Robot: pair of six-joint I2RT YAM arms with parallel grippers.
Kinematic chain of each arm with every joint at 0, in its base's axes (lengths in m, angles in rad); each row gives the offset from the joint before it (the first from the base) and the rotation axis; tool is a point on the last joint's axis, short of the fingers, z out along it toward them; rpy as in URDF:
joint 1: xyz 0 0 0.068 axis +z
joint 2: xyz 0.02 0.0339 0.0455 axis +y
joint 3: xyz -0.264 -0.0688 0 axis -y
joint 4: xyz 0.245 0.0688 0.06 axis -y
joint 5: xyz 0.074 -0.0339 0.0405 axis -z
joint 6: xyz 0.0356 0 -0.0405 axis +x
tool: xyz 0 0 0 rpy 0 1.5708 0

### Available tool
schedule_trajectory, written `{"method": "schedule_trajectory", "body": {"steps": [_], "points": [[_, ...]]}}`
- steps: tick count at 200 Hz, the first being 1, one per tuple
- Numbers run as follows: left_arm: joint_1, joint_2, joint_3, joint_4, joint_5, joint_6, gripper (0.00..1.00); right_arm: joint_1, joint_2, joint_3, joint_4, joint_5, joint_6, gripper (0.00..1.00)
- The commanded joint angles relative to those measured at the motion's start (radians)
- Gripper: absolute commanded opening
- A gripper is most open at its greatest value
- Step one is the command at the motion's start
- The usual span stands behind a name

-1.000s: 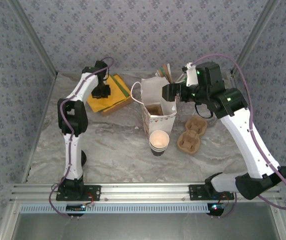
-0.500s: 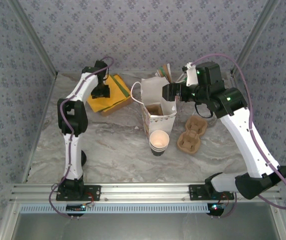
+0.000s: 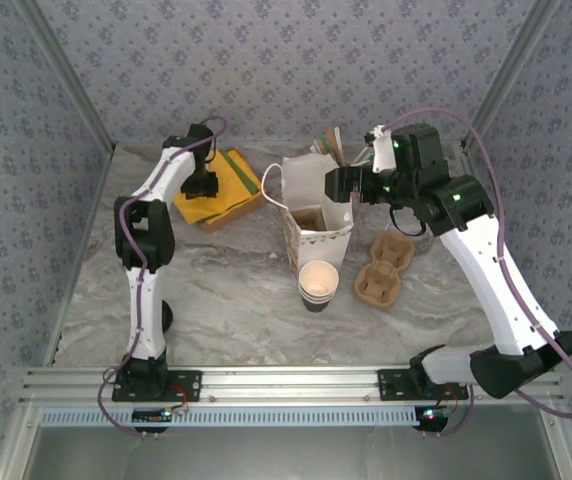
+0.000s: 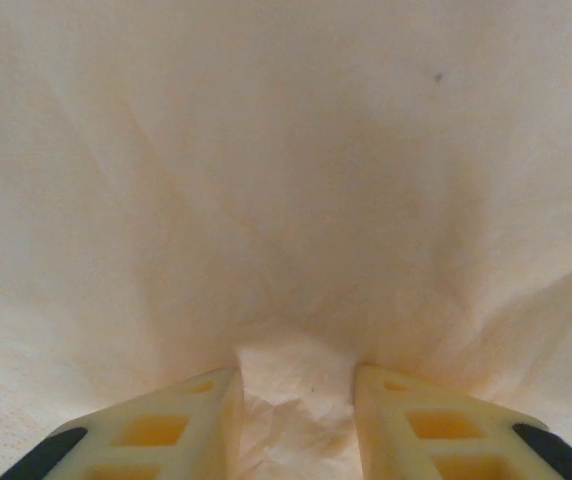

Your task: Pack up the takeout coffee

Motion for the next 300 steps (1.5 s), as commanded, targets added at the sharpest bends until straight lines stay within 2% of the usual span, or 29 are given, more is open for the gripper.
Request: {"method": "schedule_trajectory", "body": {"steps": [1, 25, 37, 61, 72, 91, 178, 300], "points": [[0.006, -0.006, -0.032, 0.008, 0.004, 0.001, 0.28, -0.007, 0.005, 0.001, -0.006, -0.001, -0.003, 1.0], [0.008, -0.012, -0.053, 0.015, 0.006, -0.001, 0.27, -0.009, 0.012, 0.008, -0.008, -0.005, -0.004, 1.0], [0.009, -0.015, -0.058, 0.02, 0.007, -0.002, 0.19, -0.009, 0.013, 0.009, -0.007, -0.007, -0.006, 1.0], [0.009, -0.023, -0.054, 0.017, 0.007, -0.007, 0.11, -0.01, 0.016, 0.01, -0.008, -0.01, -0.007, 1.0], [0.009, -0.033, -0.051, 0.017, 0.006, -0.009, 0.03, -0.011, 0.018, 0.012, -0.007, -0.009, -0.009, 1.0], [0.009, -0.044, -0.025, 0.0, -0.004, -0.013, 0.0, -0.013, 0.017, 0.011, -0.006, -0.012, -0.009, 1.0], [0.009, -0.09, 0.088, -0.074, -0.02, -0.023, 0.0, -0.017, 0.023, 0.008, 0.002, -0.019, -0.009, 1.0], [0.009, -0.125, 0.15, -0.123, -0.018, -0.032, 0.0, -0.018, 0.03, 0.006, 0.011, -0.03, -0.004, 1.0]]}}
